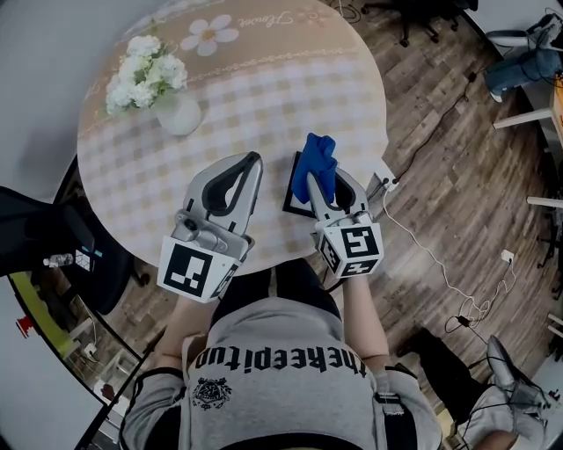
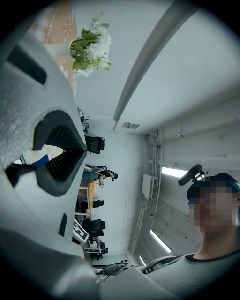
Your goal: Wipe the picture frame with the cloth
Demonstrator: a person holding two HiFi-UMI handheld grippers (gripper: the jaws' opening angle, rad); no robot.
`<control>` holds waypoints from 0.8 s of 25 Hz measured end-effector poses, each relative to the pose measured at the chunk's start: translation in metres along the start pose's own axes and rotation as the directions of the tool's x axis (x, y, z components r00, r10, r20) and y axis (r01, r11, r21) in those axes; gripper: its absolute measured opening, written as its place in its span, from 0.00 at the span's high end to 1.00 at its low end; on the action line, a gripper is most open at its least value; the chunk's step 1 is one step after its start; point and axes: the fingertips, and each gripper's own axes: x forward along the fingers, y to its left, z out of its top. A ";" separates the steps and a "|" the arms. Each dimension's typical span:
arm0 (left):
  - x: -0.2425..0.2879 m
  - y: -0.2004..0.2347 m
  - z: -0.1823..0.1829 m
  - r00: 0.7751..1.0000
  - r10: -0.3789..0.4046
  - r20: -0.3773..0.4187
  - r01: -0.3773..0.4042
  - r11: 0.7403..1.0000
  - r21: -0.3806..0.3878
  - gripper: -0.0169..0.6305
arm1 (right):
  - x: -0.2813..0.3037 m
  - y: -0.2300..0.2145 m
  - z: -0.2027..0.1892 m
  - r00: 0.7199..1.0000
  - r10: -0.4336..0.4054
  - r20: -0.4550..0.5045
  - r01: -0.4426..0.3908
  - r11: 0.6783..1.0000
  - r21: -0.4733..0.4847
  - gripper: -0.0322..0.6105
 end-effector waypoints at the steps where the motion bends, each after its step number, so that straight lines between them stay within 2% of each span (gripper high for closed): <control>1: 0.000 0.001 -0.002 1.000 0.004 -0.005 -0.004 1.000 0.000 0.95 | 0.002 0.000 -0.004 1.000 0.003 -0.010 -0.003 1.000 0.000 0.75; 13: -0.009 0.010 -0.012 0.998 0.045 -0.037 -0.046 0.999 -0.014 0.95 | 0.033 0.003 -0.045 0.992 0.032 -0.118 -0.026 0.999 0.045 0.75; 20: -0.020 0.025 -0.021 0.994 0.091 -0.063 -0.093 0.995 -0.022 0.95 | 0.056 -0.001 -0.081 0.965 -0.004 -0.261 0.005 1.000 0.005 0.75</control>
